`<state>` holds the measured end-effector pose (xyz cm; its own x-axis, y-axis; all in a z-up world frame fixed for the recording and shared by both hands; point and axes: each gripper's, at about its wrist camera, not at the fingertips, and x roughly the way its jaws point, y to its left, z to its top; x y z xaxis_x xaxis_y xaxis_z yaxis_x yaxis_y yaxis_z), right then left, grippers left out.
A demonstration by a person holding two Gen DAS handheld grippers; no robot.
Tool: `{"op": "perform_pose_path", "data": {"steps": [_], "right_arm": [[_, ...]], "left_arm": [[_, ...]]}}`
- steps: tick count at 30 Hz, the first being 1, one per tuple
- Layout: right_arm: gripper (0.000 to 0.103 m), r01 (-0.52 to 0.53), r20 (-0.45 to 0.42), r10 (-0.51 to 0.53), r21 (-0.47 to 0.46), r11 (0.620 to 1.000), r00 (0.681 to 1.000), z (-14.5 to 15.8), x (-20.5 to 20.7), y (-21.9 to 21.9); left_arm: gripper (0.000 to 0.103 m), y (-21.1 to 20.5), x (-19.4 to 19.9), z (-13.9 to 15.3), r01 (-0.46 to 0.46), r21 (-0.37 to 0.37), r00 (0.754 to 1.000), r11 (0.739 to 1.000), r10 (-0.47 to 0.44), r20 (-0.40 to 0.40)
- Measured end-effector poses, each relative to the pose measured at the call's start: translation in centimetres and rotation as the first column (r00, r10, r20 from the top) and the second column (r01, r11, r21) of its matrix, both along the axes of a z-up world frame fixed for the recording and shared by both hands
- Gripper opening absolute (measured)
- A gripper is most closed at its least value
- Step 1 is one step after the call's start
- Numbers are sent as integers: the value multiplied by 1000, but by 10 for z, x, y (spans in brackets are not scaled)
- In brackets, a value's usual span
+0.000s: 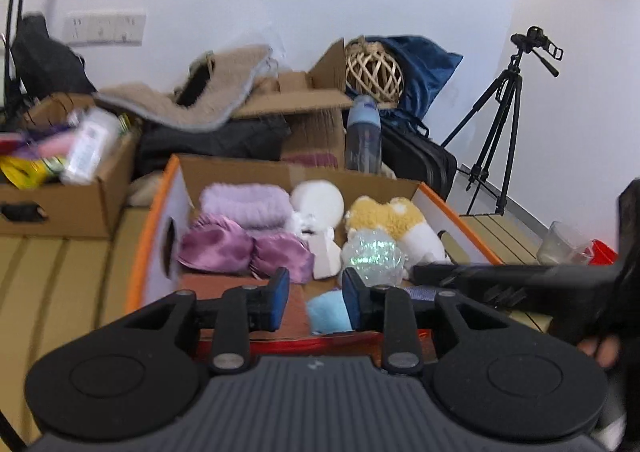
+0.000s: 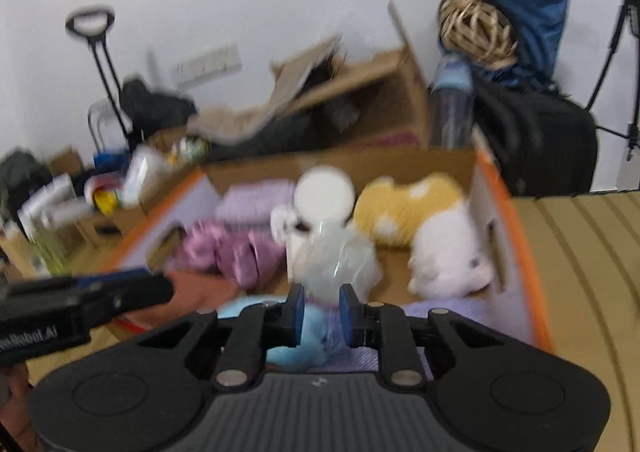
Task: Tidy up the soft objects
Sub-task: 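Carry the blue plush into the box and open both grippers, then grasp the blue handkerchief box with both grippers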
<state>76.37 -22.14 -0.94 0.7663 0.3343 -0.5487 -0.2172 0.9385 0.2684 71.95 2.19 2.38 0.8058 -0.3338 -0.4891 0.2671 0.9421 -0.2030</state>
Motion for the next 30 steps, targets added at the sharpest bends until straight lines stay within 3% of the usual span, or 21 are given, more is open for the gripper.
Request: {"op": "perform_pose_path", "data": {"steps": [4,6,9,14,17,23,25,30], "right_arm": [[20,20,70,-19,-13,1000,997,46,-36,-23],[37,25,98,-21,-37,999,995,65,-60,-34],[55,47,159,-32,-93,995,987,88,-107,-58],[66,122,224,-94,-114,986,970,107,-166,-82],[69,112,252,-81,-112,987,964,112,-194,-78],[85,106,354,-58,-118,987,934,92,-282,-56],[87,102,373,-50,-120,988,926,73,-320,-48],[89,87,317,-65,-58,995,946,20,-401,-33]], "left_arm": [[37,16,-30,32,-18,29,999,999,17,47],[48,25,-54,45,-24,76,997,997,18,74],[60,46,-91,57,-66,129,992,989,52,111],[67,69,-135,72,-126,98,987,987,114,113],[78,69,-163,78,-141,91,981,986,127,149],[89,71,-265,46,-205,79,959,976,183,217],[101,70,-309,26,-239,65,949,969,219,225],[103,66,-387,-15,-274,62,947,960,258,194]]}}
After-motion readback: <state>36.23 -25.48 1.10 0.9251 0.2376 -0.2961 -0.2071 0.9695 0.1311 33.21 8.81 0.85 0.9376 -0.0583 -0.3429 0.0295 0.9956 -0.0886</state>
